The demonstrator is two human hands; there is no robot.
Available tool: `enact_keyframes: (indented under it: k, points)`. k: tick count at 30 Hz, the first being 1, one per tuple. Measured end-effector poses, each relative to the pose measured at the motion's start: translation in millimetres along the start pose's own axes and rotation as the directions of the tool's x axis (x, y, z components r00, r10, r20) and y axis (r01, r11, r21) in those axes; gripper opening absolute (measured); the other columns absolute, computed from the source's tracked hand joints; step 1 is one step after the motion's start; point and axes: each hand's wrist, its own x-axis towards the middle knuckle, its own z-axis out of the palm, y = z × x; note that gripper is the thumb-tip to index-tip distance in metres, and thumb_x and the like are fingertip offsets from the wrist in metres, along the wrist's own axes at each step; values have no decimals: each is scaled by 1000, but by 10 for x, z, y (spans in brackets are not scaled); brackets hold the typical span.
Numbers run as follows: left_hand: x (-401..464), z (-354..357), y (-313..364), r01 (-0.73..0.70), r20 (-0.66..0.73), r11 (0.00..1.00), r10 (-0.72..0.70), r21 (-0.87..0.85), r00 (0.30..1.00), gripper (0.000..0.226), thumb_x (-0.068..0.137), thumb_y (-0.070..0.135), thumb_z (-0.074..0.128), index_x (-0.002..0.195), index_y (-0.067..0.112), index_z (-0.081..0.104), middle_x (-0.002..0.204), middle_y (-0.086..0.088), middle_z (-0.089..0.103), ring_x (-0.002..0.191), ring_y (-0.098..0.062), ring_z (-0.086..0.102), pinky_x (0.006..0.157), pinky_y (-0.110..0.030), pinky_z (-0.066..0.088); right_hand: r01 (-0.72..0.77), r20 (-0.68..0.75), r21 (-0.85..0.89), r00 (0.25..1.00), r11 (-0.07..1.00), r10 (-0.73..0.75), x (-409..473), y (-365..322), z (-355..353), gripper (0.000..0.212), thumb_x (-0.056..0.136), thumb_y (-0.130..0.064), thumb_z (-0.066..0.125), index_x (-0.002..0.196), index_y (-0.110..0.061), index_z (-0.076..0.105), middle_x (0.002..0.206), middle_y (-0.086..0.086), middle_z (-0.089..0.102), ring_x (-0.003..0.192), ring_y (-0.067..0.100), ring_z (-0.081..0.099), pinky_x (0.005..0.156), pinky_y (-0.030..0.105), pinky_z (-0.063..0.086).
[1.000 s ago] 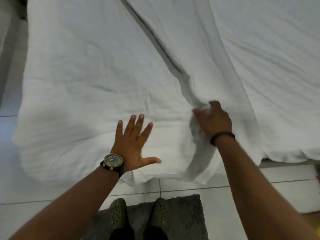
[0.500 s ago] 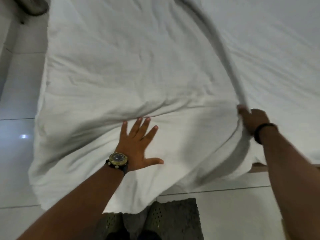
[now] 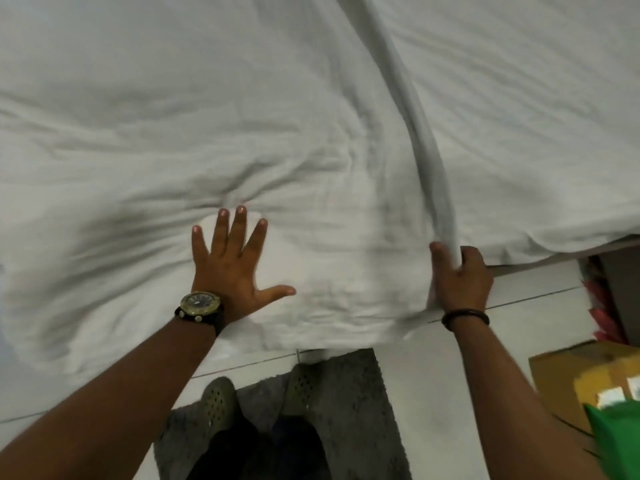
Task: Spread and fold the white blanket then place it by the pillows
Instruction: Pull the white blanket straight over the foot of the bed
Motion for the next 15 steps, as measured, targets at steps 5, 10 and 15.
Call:
enact_keyframes:
  k: [5,10,15]
  points:
    - [-128,116,33,3,-29,1000,-2,5,1000,127,63,100,30,158,19,12,166,-15,1,152,-38,-2,113,-72,3,-138,150,187,982,973,111,-198,132,135,83,72,-59,75,139,-33,34,119,-16,51,96,3,55,78,16,42]
    - [-141,122,58,24,-19,1000,-24,2,1000,127,63,100,31,158,20,8,166,-14,-2,152,-37,-5,114,-70,2,-6,110,-28,994,1000,9,-155,218,37,55,66,-81,60,89,-31,54,73,-16,61,67,-1,59,48,16,40]
    - [-256,-42,-54,80,20,996,-79,-46,997,116,71,97,28,158,25,4,166,-8,-9,152,-31,-11,117,-65,-1,-151,85,-152,983,977,165,-170,176,148,68,78,-84,38,94,-22,61,83,0,57,77,23,53,67,32,38]
